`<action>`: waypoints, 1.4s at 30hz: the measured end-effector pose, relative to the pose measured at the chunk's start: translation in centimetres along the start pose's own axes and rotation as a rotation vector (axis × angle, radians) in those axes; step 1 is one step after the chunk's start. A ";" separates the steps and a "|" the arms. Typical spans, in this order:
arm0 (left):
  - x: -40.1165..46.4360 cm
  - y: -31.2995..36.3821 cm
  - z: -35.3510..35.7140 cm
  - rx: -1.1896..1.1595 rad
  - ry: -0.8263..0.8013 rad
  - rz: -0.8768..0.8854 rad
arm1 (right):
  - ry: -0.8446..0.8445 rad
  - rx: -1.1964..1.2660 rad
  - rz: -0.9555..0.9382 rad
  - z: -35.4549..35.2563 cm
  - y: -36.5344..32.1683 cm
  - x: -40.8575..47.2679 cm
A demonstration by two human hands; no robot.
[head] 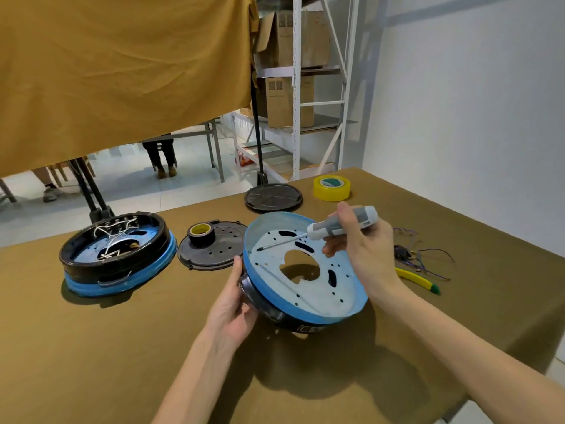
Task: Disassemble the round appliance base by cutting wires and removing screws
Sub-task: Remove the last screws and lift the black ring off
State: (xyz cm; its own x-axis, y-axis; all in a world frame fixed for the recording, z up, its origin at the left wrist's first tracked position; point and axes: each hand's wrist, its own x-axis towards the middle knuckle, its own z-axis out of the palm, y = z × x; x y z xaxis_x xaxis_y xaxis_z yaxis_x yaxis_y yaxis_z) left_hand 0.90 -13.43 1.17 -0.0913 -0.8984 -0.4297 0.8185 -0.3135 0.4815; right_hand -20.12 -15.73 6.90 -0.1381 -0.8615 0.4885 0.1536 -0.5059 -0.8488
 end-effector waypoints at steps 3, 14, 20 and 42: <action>0.5 0.3 -0.9 0.055 0.098 0.012 | -0.062 -0.099 -0.061 1.0 0.3 0.0; 0.2 3.1 -3.7 0.352 0.033 -0.128 | -0.251 -0.354 -0.129 4.2 1.5 0.7; 0.0 3.5 -4.1 0.331 0.062 -0.217 | -0.266 -0.393 -0.146 5.2 1.9 0.9; -0.4 3.4 -3.9 0.316 0.071 -0.264 | -0.234 -0.411 -0.228 5.7 1.4 2.2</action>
State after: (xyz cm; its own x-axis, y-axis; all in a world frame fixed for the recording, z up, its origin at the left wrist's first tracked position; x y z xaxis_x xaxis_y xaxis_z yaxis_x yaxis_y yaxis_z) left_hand 5.91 -12.97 -0.02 -0.2263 -0.7543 -0.6163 0.5567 -0.6194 0.5536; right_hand -14.61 -18.59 7.95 0.1064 -0.7418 0.6622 -0.2578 -0.6637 -0.7021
